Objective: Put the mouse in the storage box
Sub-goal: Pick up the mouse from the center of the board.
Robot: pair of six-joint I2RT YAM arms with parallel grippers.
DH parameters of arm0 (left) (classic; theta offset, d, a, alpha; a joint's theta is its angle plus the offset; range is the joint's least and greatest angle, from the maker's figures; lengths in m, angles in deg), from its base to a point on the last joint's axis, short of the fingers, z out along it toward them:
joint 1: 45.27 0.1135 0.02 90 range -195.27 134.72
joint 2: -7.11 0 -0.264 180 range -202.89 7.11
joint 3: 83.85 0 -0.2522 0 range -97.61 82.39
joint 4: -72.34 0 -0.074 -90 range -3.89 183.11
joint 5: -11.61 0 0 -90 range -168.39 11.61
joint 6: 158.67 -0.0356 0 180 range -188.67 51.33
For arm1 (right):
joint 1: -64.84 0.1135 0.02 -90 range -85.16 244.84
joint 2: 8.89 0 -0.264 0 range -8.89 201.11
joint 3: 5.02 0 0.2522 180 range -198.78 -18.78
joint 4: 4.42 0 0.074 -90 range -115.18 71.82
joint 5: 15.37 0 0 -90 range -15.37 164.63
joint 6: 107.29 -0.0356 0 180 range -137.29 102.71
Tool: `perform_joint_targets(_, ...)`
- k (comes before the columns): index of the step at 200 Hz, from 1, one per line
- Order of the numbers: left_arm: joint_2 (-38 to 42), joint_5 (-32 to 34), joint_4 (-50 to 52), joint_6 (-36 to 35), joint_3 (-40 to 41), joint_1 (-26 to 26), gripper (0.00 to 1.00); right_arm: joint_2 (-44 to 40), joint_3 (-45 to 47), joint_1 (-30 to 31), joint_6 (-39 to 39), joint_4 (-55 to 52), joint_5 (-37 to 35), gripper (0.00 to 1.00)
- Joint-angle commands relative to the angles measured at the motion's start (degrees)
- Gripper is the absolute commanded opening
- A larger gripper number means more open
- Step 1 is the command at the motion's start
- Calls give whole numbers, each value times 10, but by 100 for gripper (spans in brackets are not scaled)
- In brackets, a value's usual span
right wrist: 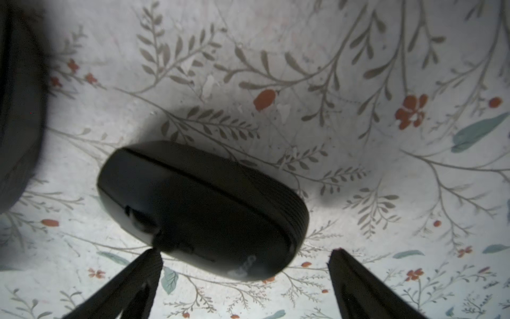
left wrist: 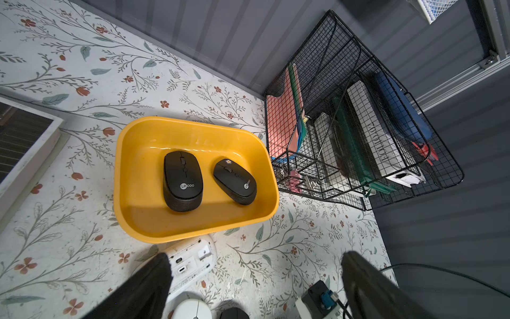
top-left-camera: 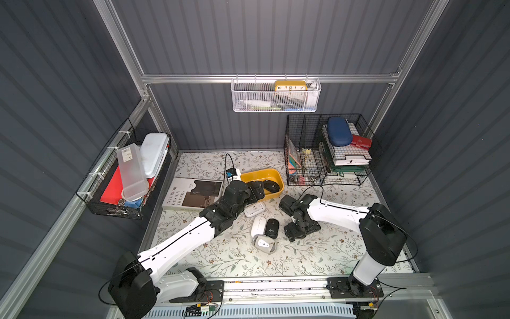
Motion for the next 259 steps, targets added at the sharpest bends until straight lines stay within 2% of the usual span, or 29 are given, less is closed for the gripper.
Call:
perform_joint_targets(1, 7, 9, -9, -9, 4, 2, 99, 20, -16, -1, 14, 14, -27, 99)
perform_joint_targets(35, -3, 7, -14, -12, 0, 3, 99, 33, -34, -23, 24, 27, -2, 99)
perform_joint_targets(72, -3, 10, -15, -15, -1, 2, 99, 7, -18, -36, 19, 28, 37, 99)
perform_joint_targets(111, -9, 11, -13, -18, -5, 2, 99, -51, 19, -7, -33, 14, 60, 99)
perform_joint_targets(141, -22, 10, -16, -24, -14, 3, 99, -59, 40, 0, -90, -4, 42, 99)
perform_joint_targets(181, -26, 7, -25, -28, -17, 3, 99, -43, 48, 0, -103, 7, 58, 98)
perform_joint_targets(203, -17, 11, -25, -26, -11, 2, 99, -35, 51, 0, -106, 18, 65, 93)
perform_joint_targets(259, -1, 19, -25, -18, 3, 2, 99, -16, 46, 0, -109, 22, 65, 74)
